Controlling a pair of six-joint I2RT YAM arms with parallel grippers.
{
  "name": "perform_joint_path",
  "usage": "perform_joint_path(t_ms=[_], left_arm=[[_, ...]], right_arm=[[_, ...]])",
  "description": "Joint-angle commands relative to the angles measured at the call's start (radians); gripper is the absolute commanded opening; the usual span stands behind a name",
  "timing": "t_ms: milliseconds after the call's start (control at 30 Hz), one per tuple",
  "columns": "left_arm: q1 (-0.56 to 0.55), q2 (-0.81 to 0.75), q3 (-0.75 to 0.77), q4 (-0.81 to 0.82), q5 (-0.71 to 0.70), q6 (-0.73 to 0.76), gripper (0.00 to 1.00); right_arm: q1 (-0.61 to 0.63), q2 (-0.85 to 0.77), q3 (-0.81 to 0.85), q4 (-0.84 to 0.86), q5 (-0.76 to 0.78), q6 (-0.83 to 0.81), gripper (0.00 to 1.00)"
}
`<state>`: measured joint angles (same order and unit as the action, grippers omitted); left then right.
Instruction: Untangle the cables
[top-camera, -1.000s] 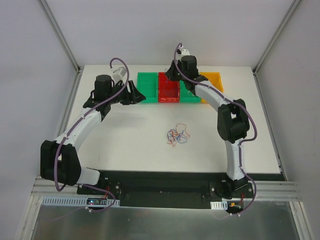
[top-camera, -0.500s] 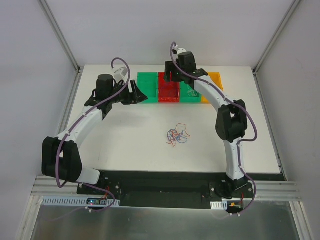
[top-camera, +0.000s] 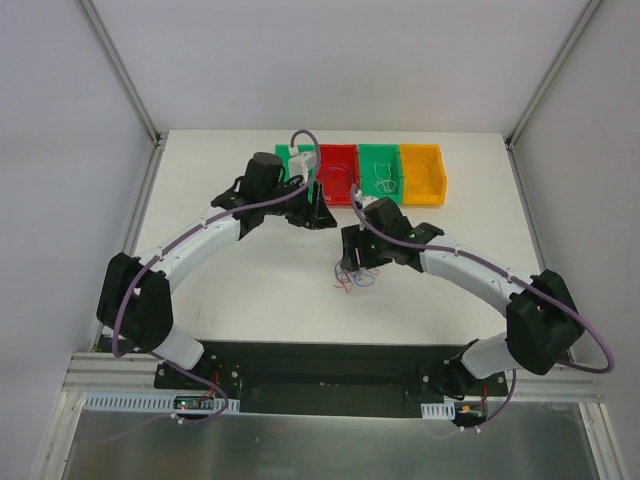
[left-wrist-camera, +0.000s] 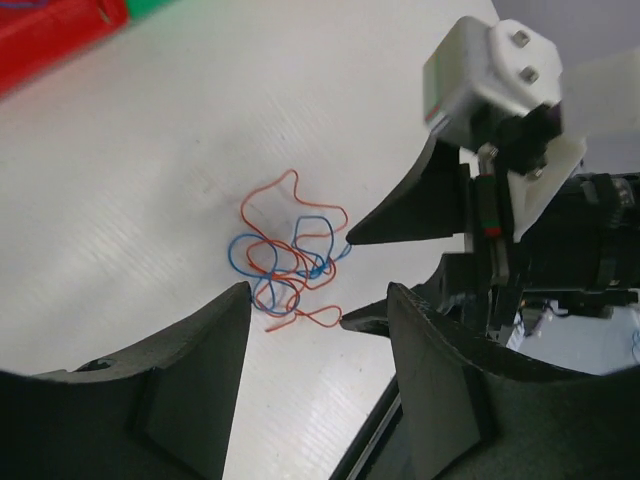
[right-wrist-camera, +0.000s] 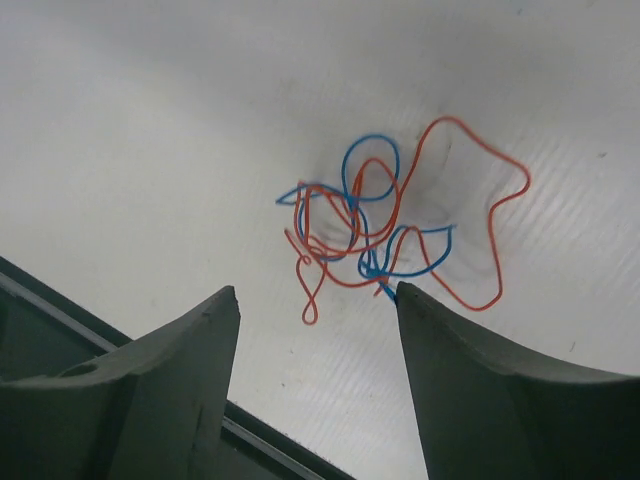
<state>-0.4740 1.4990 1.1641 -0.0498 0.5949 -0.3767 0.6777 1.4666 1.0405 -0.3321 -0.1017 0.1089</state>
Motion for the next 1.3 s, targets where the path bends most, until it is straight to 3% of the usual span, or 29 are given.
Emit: perform_joint_path(t_ms=[0, 200, 400, 500, 733, 833, 933, 1133, 1267], left_arm=[[-0.037, 0.007, 0.011, -0.050, 0.046, 0.105, 0.54], [-0.037, -0.045, 0.013, -0.051, 0.066, 0.117, 0.54], [-0.006, -0.098, 0.012, -0.088, -0.003, 0.156, 0.54], [0.021, -0.115, 0.006, -0.088, -0.013, 0.141, 0.54], [0.081, -0.117, -0.003, -0.081, 0.011, 0.087, 0.51], [0.106, -0.118, -0.015, -0.062, 0.023, 0.061, 0.48], [0.133, -0.115, -0.024, -0.041, 0.046, 0.033, 0.48], [0.158, -0.089, -0.058, 0.079, 0.172, -0.047, 0.56], [0.155, -0.068, -0.141, 0.404, 0.386, -0.221, 0.66]], right_arm=[[0.091, -0.068, -0.066, 0.051, 0.046, -0.075, 0.66], [0.126, 0.015, 0.012, -0.013, 0.088, -0.233, 0.60], [0.129, 0.093, 0.050, -0.016, 0.096, -0.264, 0.56], [0.129, 0.130, 0.065, -0.002, 0.095, -0.261, 0.44], [0.143, 0.187, 0.104, -0.019, 0.155, -0.248, 0.38], [0.154, 0.193, 0.128, -0.060, 0.187, -0.250, 0.19], [0.163, 0.146, 0.118, -0.062, 0.171, -0.236, 0.01], [0.163, -0.089, 0.056, -0.018, 0.060, -0.123, 0.00], [0.160, -0.253, 0.035, 0.028, 0.017, -0.045, 0.00]])
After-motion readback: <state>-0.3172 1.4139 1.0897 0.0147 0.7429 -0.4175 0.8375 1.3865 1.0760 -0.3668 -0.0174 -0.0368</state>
